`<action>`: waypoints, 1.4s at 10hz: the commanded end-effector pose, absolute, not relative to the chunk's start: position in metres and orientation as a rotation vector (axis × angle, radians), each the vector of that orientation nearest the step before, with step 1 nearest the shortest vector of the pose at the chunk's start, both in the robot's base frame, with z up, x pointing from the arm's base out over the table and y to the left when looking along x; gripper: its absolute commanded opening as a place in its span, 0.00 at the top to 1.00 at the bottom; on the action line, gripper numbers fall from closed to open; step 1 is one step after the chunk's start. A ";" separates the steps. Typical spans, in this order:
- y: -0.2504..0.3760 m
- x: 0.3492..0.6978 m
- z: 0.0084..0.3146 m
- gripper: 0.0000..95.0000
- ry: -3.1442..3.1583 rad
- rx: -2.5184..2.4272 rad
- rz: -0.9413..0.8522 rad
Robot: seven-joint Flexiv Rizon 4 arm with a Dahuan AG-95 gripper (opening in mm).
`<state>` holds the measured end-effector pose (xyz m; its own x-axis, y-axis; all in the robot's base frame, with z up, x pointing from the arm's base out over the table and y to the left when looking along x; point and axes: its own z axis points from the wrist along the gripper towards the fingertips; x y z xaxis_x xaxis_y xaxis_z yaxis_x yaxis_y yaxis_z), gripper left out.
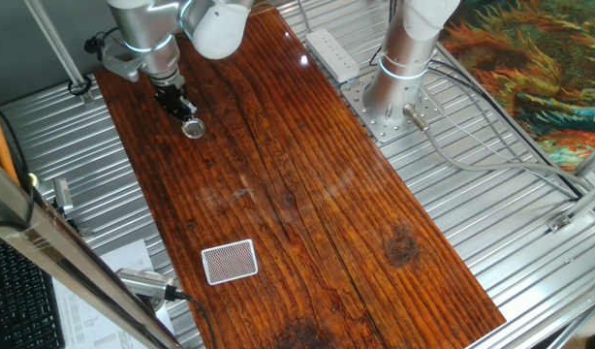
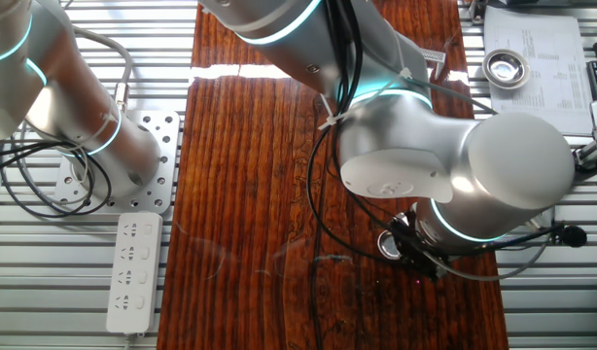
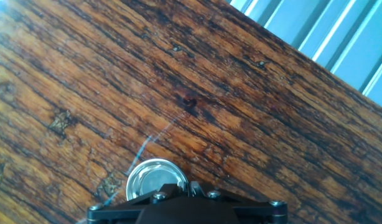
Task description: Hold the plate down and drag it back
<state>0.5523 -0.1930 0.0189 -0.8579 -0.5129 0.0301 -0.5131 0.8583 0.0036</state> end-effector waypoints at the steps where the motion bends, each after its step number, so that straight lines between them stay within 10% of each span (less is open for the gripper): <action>1: -0.193 0.552 0.019 1.00 -3.014 0.785 0.008; 14: -0.210 0.553 0.007 1.00 -3.023 0.853 0.014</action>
<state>0.5540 -0.2079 0.0105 -0.8515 -0.5244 -0.0044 -0.5244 0.8515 -0.0054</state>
